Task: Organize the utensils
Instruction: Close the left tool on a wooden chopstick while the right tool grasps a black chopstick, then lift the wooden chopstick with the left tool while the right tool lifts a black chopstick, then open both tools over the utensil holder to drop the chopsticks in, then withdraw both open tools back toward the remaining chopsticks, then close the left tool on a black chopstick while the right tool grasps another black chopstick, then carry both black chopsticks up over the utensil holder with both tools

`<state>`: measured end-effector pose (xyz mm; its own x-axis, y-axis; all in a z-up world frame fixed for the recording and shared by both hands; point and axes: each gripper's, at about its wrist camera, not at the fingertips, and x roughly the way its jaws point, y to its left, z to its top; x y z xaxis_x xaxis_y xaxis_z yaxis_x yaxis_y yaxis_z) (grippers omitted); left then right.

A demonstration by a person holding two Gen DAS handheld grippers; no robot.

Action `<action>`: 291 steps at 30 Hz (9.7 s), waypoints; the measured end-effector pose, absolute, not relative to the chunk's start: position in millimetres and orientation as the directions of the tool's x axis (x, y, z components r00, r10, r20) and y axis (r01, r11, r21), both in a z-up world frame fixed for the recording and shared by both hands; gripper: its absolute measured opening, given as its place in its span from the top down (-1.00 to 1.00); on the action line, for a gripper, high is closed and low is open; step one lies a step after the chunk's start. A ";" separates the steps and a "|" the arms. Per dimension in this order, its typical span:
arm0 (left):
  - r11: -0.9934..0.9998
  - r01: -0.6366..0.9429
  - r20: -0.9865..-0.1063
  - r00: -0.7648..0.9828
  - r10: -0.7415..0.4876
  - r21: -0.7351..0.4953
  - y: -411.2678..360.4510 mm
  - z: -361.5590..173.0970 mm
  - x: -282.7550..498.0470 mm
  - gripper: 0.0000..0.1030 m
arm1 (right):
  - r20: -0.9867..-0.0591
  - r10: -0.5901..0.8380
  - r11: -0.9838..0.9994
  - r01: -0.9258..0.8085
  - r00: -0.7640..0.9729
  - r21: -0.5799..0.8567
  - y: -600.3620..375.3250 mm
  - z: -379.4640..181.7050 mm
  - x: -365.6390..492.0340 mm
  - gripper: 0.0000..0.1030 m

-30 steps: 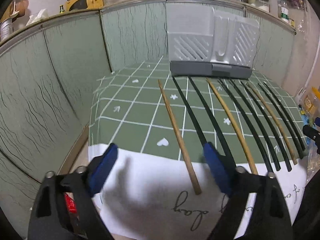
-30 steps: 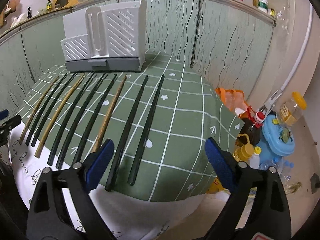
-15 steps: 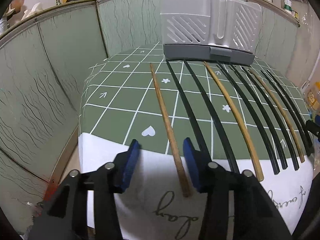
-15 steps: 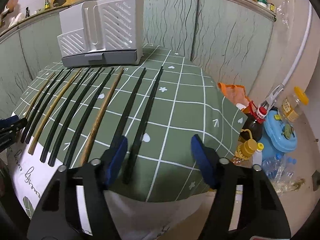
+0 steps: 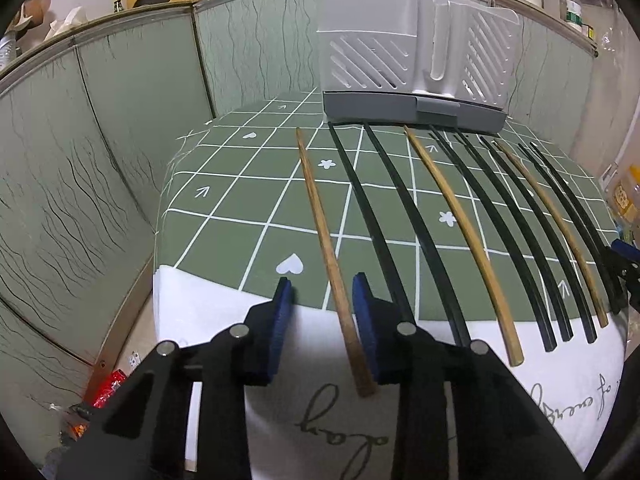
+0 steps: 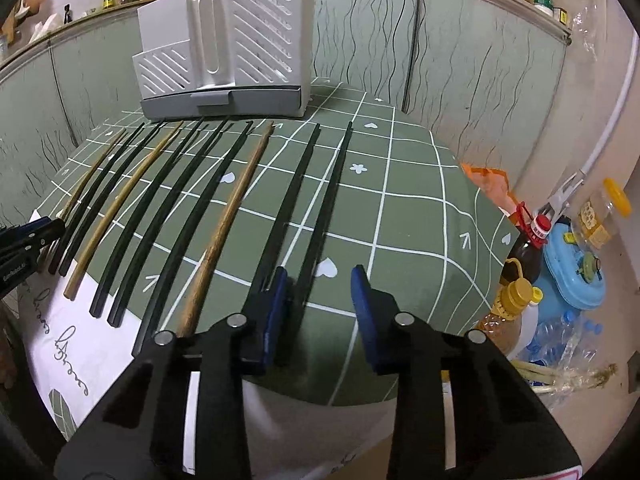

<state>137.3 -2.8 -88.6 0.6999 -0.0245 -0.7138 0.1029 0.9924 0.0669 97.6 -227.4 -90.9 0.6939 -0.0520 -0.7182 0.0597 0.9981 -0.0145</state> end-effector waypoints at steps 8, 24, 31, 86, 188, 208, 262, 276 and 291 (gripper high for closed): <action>0.996 0.075 -0.709 0.704 -0.025 0.039 8.1 -89.9 135.8 0.85 | -0.729 -0.050 0.998 0.070 0.682 -0.003 -224.4 -90.3 95.0 0.88; 0.991 0.109 -0.652 0.746 -0.133 -0.078 30.4 -42.6 101.6 0.84 | -0.669 -0.028 0.996 0.078 0.743 0.046 -236.6 -45.8 65.3 0.88; 0.987 0.137 -0.611 0.776 -0.158 -0.080 37.7 -10.1 84.0 0.84 | -0.625 -0.021 0.997 0.066 0.780 0.049 -241.0 -14.2 50.8 0.88; 0.891 0.436 -0.493 0.751 -0.439 -0.128 13.6 140.6 167.9 0.85 | -0.510 0.175 0.984 -0.133 0.842 0.118 -270.1 151.8 137.8 0.88; 0.989 0.148 -0.539 0.833 -0.127 -0.005 4.7 18.9 152.6 -0.93 | -0.582 -0.008 1.000 -0.008 0.813 -0.025 -231.6 4.6 103.6 -0.86; 0.999 0.050 -0.604 0.796 -0.028 0.020 -3.9 -60.0 121.2 -0.72 | -0.651 -0.041 0.998 0.067 0.758 0.016 -215.5 -69.7 86.3 -0.83; 0.995 0.096 -0.625 0.776 -0.090 -0.024 -9.8 -27.6 100.5 0.85 | -0.612 0.033 0.996 0.028 0.790 0.090 -215.5 -25.2 59.2 0.88; 0.984 0.171 -0.580 0.799 -0.161 -0.038 -6.7 30.9 107.0 0.85 | -0.543 0.056 0.996 -0.006 0.838 0.093 -223.4 29.6 69.0 0.88; 0.972 0.227 -0.561 0.799 -0.217 -0.053 9.4 73.2 130.3 0.85 | -0.498 0.082 0.993 -0.027 0.863 0.116 -238.1 72.3 88.3 0.88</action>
